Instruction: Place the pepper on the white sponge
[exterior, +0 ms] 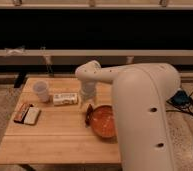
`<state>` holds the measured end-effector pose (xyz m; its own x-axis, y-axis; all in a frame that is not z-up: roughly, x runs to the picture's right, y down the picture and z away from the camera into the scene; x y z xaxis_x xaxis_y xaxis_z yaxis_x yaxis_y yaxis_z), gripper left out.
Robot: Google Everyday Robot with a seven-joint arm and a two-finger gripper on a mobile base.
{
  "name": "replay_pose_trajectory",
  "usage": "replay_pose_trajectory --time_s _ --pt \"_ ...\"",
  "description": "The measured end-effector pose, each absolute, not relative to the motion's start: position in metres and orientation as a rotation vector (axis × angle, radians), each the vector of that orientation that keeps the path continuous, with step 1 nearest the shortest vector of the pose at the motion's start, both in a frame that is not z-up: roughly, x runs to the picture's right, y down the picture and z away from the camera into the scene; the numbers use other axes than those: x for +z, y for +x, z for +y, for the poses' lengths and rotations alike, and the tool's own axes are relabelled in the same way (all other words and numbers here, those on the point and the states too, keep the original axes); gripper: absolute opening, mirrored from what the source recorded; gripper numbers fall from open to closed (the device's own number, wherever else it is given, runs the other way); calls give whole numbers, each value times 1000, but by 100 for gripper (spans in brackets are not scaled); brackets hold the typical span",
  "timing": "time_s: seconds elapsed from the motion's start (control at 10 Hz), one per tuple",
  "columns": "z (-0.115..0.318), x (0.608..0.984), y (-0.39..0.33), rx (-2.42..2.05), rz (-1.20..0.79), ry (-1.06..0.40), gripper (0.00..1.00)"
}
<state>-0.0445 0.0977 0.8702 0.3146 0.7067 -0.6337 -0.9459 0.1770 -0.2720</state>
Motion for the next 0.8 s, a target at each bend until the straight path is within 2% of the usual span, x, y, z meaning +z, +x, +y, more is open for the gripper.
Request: replay_pose_trajectory --time_s 0.8 --pt "118 883 -37 1195 452 -734 65"
